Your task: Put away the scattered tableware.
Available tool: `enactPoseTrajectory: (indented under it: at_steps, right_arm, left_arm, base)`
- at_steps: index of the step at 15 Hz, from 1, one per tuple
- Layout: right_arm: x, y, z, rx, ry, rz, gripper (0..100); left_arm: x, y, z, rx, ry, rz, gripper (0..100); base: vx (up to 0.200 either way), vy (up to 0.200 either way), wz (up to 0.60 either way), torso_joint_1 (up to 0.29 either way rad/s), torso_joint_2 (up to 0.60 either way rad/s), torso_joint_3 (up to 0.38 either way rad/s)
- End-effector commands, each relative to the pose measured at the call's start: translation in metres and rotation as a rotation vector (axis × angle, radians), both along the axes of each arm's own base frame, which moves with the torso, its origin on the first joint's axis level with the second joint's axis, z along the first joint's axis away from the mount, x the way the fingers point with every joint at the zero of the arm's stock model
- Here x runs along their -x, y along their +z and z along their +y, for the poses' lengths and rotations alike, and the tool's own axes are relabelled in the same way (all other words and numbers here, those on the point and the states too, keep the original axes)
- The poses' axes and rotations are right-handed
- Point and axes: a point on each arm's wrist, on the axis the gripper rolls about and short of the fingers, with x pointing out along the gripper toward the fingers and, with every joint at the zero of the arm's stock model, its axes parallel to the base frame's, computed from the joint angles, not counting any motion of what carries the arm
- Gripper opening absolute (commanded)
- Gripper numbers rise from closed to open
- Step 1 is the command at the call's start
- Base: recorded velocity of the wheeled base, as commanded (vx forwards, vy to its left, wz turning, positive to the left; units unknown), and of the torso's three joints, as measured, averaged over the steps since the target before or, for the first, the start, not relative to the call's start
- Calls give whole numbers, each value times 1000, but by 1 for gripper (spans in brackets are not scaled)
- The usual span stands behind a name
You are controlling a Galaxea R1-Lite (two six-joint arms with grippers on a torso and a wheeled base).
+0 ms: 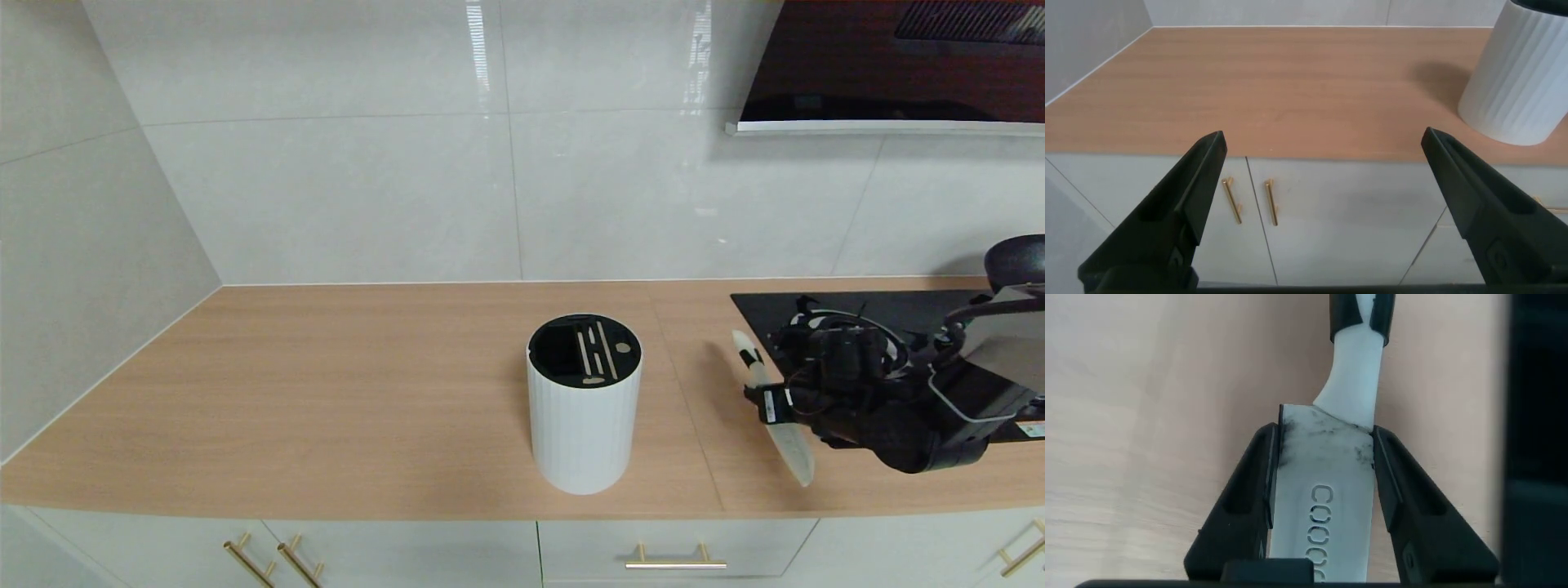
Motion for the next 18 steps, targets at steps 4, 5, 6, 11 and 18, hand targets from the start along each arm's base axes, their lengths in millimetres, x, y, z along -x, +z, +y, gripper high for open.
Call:
enactPoseTrajectory:
  at_steps: [4,5,6,11,18]
  right_arm:
    - [52,129,1,-41,21,-317,0]
    - [59,146,4,-47,35,-344,0]
    - [63,161,8,-53,51,-366,0]
    - [96,207,50,-103,202,-454,0]
    - [134,203,106,-182,413,-384,0]
  left_arm:
    - [0,0,0,-8,1,2,100]
    - [0,0,0,3,1,1,100]
    - [0,0,0,-7,-1,2,100]
    - [5,89,-3,-5,-219,-49,100]
    - [-175,181,-48,111,-641,315,100]
  base:
    - [0,0,0,0,0,0]
    - [0,0,0,0,0,0]
    - [0,0,0,0,0,0]
    - [0,0,0,0,0,0]
    - [0,0,0,0,0,0]
